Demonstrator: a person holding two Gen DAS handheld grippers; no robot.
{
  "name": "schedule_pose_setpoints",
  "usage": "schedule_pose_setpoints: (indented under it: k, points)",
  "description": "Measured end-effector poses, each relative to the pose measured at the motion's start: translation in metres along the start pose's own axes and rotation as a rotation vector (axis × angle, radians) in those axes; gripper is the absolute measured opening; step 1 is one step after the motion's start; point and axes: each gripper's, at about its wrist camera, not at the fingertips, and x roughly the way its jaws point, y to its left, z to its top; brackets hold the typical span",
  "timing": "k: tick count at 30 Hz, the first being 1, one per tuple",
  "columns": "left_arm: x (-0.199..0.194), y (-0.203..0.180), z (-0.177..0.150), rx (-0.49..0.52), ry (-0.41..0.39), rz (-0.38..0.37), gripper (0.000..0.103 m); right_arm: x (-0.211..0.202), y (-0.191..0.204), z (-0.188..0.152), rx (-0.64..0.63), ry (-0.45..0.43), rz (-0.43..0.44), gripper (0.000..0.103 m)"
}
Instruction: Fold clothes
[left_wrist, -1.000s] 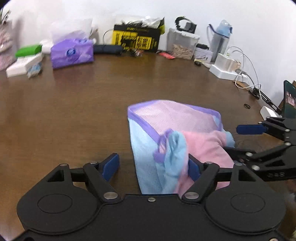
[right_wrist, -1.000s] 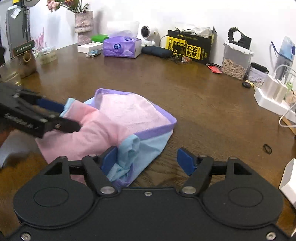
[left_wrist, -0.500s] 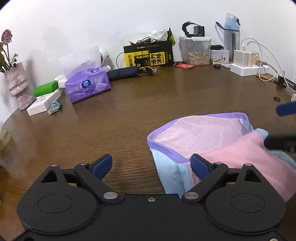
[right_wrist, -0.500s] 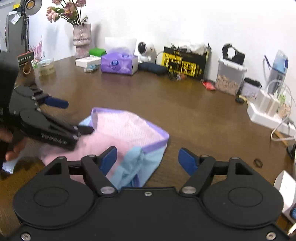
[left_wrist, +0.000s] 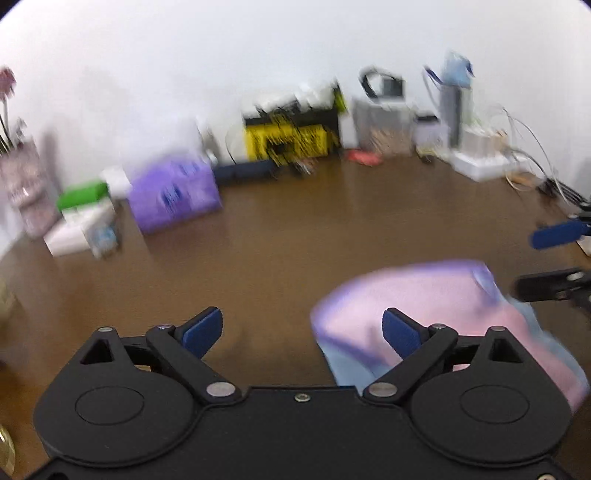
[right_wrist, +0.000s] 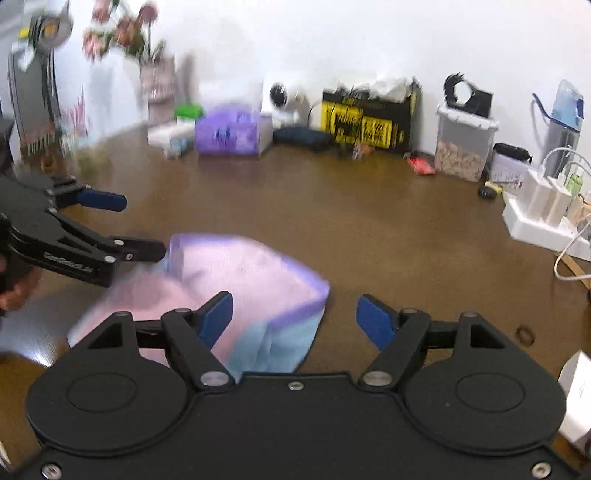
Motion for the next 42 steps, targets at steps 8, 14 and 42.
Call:
schedule_pose_setpoints:
  k: [8, 14, 42]
  points:
    - [0.046, 0.010, 0.009, -0.095, 0.140, -0.109, 0.049, 0.063, -0.044, 0.014, 0.133, 0.162, 0.095, 0.049]
    - [0.051, 0.008, 0.007, -0.060, 0.140, -0.163, 0.007, 0.072, -0.040, 0.004, 0.103, 0.166, 0.092, 0.005]
    - [-0.062, -0.042, -0.078, 0.179, -0.153, -0.240, 0.002, -0.036, -0.025, -0.061, -0.221, 0.029, 0.419, 0.007]
